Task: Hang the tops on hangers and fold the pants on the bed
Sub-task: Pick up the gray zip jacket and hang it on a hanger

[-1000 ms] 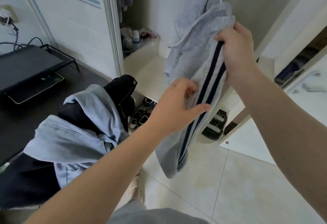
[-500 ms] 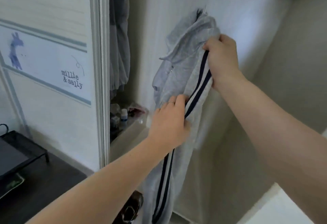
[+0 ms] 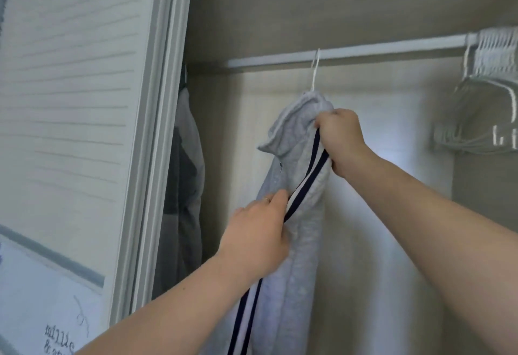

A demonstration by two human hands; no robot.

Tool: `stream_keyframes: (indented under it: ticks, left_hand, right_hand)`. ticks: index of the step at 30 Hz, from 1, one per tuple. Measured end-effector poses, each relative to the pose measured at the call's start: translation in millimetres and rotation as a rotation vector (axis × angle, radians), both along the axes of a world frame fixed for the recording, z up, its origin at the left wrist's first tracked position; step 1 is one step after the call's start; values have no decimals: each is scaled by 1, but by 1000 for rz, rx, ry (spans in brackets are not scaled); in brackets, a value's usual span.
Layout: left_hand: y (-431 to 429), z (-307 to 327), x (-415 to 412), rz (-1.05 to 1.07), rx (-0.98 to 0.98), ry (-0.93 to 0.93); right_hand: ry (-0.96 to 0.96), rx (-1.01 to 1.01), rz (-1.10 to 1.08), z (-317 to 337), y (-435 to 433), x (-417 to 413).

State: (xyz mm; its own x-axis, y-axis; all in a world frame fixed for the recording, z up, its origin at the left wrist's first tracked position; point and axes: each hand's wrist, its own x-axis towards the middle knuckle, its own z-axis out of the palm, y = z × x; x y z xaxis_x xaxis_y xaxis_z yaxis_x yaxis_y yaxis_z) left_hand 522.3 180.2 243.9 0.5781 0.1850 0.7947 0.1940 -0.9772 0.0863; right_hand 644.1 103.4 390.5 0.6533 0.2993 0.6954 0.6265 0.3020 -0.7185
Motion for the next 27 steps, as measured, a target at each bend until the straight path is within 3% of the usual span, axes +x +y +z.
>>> stream_keyframes:
  ticks: [10,19,27]
  left_hand:
    - [50,99,37,209,193,-5]
    - [62,97,51,254,214,56]
    - [75,87,50,302,199,175]
  right_hand:
    - [-51,-19,-66,80,45,69]
    - [67,-86,30,75,69,104]
    - [-199,-316,14,48,60,83]
